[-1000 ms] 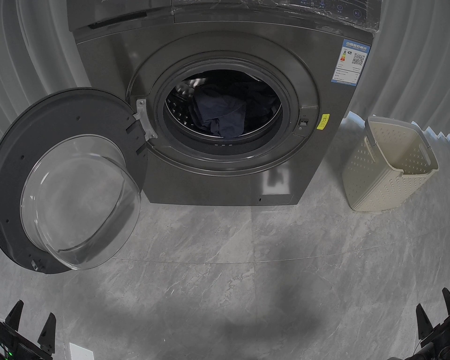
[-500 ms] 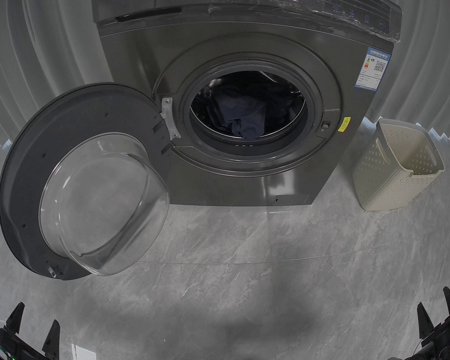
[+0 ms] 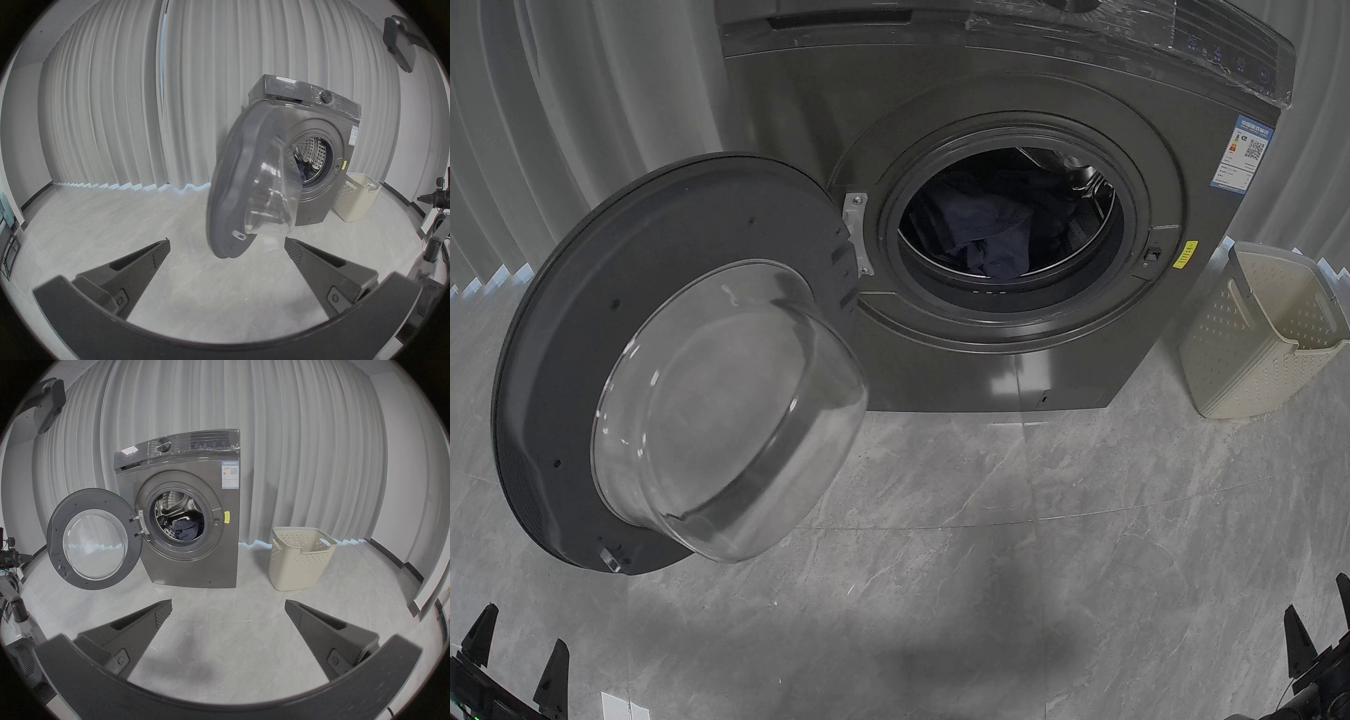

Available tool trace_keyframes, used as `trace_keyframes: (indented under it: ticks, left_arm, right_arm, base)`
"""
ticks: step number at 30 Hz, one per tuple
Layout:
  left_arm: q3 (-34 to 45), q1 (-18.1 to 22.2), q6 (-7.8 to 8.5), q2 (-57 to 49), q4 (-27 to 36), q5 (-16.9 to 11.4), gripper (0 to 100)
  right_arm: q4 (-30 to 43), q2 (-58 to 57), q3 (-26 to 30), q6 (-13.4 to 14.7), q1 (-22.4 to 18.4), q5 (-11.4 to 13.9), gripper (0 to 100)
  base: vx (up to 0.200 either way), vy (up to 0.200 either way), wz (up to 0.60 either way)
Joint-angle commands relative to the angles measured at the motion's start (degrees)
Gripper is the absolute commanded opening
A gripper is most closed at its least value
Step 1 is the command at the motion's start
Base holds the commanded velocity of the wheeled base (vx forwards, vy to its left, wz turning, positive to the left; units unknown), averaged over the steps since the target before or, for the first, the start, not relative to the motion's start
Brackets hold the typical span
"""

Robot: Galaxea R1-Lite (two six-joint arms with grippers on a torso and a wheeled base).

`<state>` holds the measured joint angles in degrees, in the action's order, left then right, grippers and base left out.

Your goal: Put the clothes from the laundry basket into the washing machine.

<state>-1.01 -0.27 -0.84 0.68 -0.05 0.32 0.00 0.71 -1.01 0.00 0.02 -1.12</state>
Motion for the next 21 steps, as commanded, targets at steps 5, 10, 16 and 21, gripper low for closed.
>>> trace_keyframes:
  ticks: [5,10,16,21]
  left_arm:
    - [0.9,0.0,-0.13,-0.2,0.0,0.1,100]
    - [0.9,0.0,0.67,-0.4,0.0,0.0,100]
    - [1.0,0.2,0.84,-0.4,0.0,-0.1,100]
    - [1.0,0.3,1.37,-0.5,-0.2,0.8,100]
  right_arm:
    - [0.0,-0.7,0.8,0.0,0.1,0.0,100]
    - [0.0,-0.7,0.8,0.0,0.1,0.0,100]
    - [0.0,-0.7,0.8,0.1,0.1,0.0,100]
    - [0.0,-0.7,0.8,0.1,0.1,0.1,100]
  base:
    - [-0.160,0.000,0.00]
    - [-0.200,0.000,0.00]
    - [0.000,0.000,0.00]
    - [0.000,0.000,0.00]
